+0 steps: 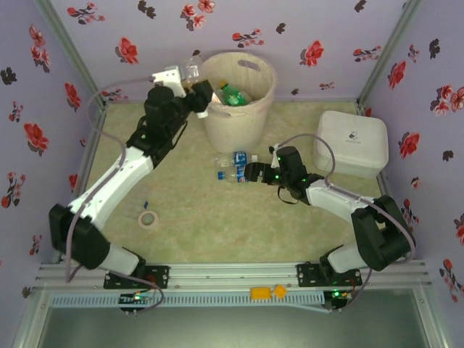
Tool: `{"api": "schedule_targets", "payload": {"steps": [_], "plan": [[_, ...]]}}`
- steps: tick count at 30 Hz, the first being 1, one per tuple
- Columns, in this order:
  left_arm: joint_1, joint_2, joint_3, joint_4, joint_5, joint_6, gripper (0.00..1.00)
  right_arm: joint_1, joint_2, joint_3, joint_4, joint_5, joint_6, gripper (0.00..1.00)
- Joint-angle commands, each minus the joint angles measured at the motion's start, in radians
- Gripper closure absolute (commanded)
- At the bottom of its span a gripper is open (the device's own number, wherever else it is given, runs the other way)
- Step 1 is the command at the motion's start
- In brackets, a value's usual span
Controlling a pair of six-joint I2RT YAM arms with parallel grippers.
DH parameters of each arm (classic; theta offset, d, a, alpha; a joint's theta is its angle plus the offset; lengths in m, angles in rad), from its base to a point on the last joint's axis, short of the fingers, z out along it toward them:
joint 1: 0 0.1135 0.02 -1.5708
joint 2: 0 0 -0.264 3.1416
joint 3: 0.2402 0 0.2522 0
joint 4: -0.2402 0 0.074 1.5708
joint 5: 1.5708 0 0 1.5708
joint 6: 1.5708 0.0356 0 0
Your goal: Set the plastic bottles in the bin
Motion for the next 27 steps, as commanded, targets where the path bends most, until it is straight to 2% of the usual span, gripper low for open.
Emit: {"api": "schedule_targets", "payload": {"steps": [1,7,15,17,18,20,22,27], "plan": [[-0.019,0.123,0.156,0.034,0.096,0.047,1.0,0.004,-0.014,-0.012,0.048,-0.005,0.03,0.0],[-0.042,0.395,0.513,-0.146,0.16,0.088,1.0,0.004,-0.045,-0.009,0.0,-0.001,-0.004,0.0],[-0.069,0.77,1.098,-0.56,0.18,0.155,1.0,0.004,-0.093,-0.036,-0.016,0.009,-0.018,0.0],[-0.069,0.828,1.186,-0.613,0.178,0.151,0.95,0.004,-0.107,-0.042,-0.028,0.016,-0.023,0.0],[-0.069,0.841,1.2,-0.62,0.177,0.148,0.82,0.004,-0.112,-0.043,-0.036,0.019,-0.025,0.0],[-0.07,0.843,1.196,-0.608,0.177,0.136,0.29,0.004,-0.125,-0.042,-0.06,0.031,-0.035,0.0],[-0.074,0.833,1.192,-0.608,0.177,0.13,0.01,0.004,-0.139,-0.042,-0.078,0.039,-0.045,0.0],[-0.091,0.737,1.135,-0.605,0.178,0.164,0.0,0.006,-0.169,-0.061,-0.075,0.06,-0.049,0.0]]}}
